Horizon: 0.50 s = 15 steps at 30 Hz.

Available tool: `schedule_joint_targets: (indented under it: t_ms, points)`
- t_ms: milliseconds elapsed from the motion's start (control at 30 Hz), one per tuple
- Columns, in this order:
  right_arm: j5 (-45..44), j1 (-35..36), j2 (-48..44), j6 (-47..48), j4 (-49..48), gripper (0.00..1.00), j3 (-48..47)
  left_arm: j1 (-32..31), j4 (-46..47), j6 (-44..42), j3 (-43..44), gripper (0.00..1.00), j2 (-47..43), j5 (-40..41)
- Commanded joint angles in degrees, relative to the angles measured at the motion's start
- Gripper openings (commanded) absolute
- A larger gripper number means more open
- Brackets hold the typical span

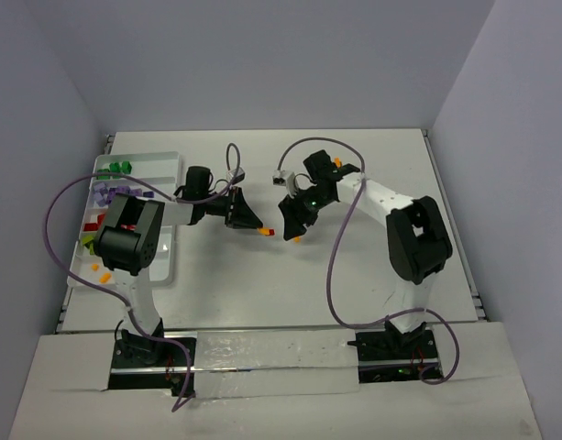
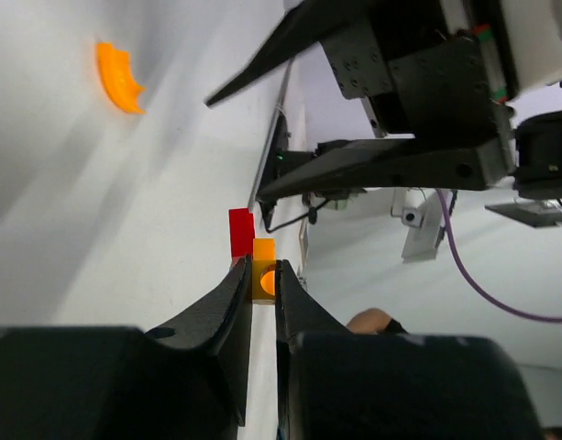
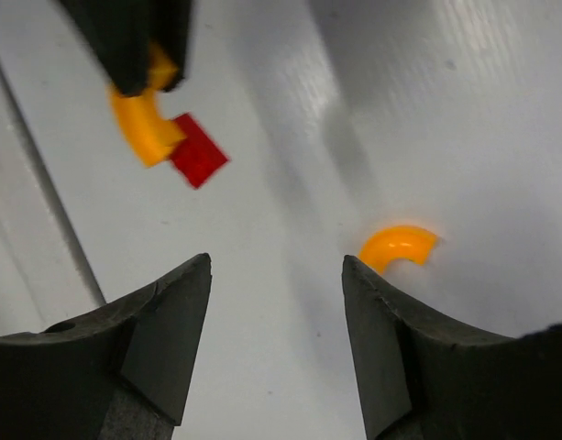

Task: Sort the legos into containers by color

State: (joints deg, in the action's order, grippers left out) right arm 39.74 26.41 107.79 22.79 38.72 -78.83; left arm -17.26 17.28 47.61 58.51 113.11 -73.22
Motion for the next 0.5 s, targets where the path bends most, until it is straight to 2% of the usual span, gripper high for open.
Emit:
schedule_joint_targets:
  t_ms: [0, 233, 467]
  points:
    - [10.2, -0.2, -9.8, 6.6, 0.1, 0.64, 3.2, 0.1, 4.5, 0.8, -0.1, 0.0, -3.6, -6.3]
    - [11.4, 2.0, -18.1, 11.6, -5.1, 0.59, 9.2, -0.7, 7.9, 8.6, -1.1, 0.0, -5.7, -4.4]
    - [8.0, 4.0, -17.3, 13.2, -5.8, 0.62, 7.1, -2.8, 9.4, 12.6, -1.0, 0.0, -8.0, -4.8]
